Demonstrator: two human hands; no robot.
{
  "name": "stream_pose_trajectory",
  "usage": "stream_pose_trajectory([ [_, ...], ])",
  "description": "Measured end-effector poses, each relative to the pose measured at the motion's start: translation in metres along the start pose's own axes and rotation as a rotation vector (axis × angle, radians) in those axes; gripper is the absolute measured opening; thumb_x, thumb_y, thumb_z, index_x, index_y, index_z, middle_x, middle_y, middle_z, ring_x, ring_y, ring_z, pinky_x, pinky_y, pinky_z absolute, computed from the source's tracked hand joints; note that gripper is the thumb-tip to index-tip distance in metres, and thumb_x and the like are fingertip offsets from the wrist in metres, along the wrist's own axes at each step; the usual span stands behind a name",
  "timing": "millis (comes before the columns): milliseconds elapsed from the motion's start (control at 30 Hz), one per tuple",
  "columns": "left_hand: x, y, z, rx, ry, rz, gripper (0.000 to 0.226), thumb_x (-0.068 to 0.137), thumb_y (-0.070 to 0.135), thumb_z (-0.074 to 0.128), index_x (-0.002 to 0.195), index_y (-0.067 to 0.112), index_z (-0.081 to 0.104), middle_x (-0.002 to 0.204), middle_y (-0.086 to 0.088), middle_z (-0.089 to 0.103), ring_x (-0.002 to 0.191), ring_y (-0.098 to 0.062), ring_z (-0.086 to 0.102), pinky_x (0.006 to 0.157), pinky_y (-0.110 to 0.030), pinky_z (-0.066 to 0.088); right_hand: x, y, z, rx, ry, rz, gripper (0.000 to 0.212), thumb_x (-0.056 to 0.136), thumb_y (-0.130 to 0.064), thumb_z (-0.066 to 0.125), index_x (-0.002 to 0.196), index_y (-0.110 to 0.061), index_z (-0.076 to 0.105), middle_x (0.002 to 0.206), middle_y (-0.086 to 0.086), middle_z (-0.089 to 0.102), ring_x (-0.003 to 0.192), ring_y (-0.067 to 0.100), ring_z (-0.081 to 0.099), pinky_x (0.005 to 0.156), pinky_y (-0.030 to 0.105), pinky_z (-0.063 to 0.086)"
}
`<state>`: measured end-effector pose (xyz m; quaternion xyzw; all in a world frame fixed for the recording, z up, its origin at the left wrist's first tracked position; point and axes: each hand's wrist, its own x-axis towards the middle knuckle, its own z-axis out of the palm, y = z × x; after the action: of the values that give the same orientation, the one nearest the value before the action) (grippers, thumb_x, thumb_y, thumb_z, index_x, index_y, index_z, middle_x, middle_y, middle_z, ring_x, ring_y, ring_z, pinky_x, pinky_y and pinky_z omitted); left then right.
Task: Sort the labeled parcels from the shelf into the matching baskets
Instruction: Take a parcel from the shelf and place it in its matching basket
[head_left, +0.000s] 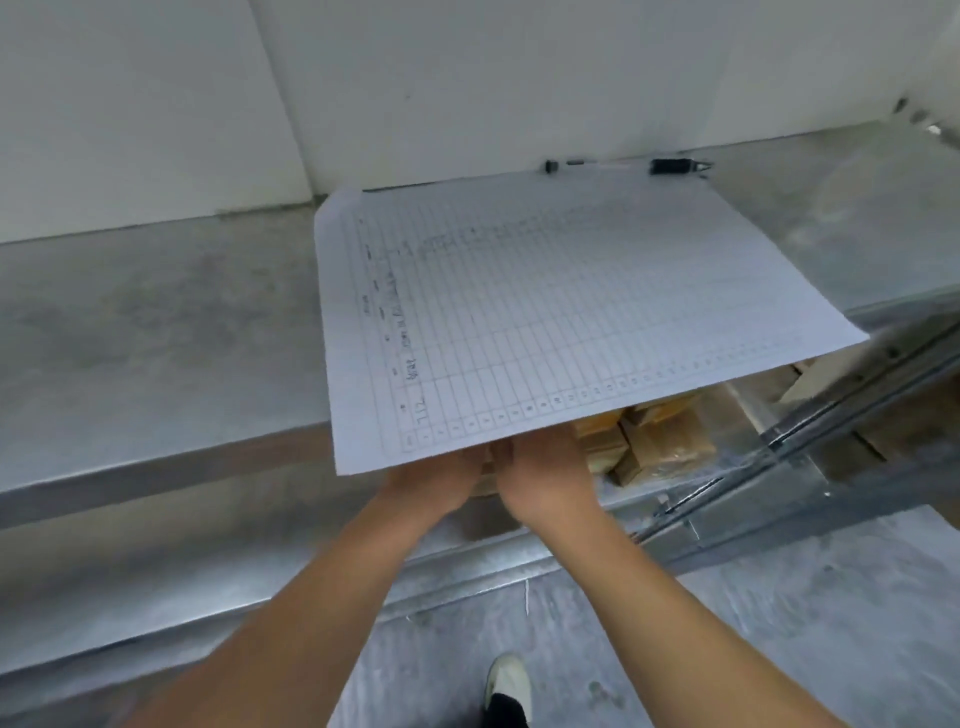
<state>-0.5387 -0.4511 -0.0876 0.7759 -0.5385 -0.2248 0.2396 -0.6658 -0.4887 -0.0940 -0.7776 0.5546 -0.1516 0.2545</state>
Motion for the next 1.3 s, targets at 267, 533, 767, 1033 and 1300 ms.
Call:
stream_pose_trajectory([
  [267,-0.035,-0.001,-0.019,-0.006,0.192,-0.174,0.011,0.095,0.036,0.054,0.096,0.026,0.053,0.09,0.003,0.061,0.088,-0.02,0.06,0.073,-0.03,0.044,-0.009,-0.016,0.001,0.185,0.043,-0.115,0.029,0.096,-0.03,0.053,0.112,-0.008,0.063,0.104,0.009,0.063,0.094,0.028,0.062,0.078,0.028,0.044],
  [533,-0.113,-0.054,-0.063,0.031,0.182,-0.394,0.085,0.089,0.045,0.045,0.158,0.032,-0.002,0.124,-0.009,0.063,0.107,-0.034,0.061,0.08,-0.038,0.047,-0.044,-0.088,0.021,0.09,-0.384,-0.308,0.064,0.094,-0.027,0.049,0.154,-0.022,0.025,0.121,0.013,0.055,0.105,0.032,0.059,0.087,0.036,0.05],
  [767,-0.206,-0.121,-0.099,0.125,0.283,-0.488,0.064,0.097,0.033,0.044,0.156,0.021,0.024,0.113,-0.012,0.069,0.107,-0.032,0.062,0.083,-0.038,0.047,-0.115,-0.162,0.072,-0.078,-0.624,-0.424,0.066,0.101,-0.03,0.042,0.162,-0.021,0.019,0.15,0.018,0.035,0.131,0.039,0.049,0.11,0.038,0.04],
  [1033,-0.341,-0.197,-0.154,0.088,0.59,-0.625,0.029,0.1,0.052,0.023,0.09,0.027,0.032,0.075,-0.006,0.066,0.077,-0.037,0.064,0.061,-0.041,0.045,-0.223,-0.262,0.137,-0.013,-0.533,-0.686,0.029,0.106,-0.05,0.032,0.094,-0.025,0.04,0.099,0.003,0.064,0.101,0.031,0.058,0.077,0.04,0.04],
  [1300,-0.477,-0.264,-0.194,0.071,0.729,-0.81,0.046,0.099,0.036,0.035,0.144,0.037,0.024,0.077,0.001,0.065,0.062,-0.021,0.059,0.059,-0.037,0.048,-0.33,-0.345,0.192,0.139,-0.723,-0.853,0.05,0.094,-0.038,0.046,0.142,-0.038,0.033,0.121,-0.007,0.06,0.104,0.017,0.06,0.086,0.045,0.054],
])
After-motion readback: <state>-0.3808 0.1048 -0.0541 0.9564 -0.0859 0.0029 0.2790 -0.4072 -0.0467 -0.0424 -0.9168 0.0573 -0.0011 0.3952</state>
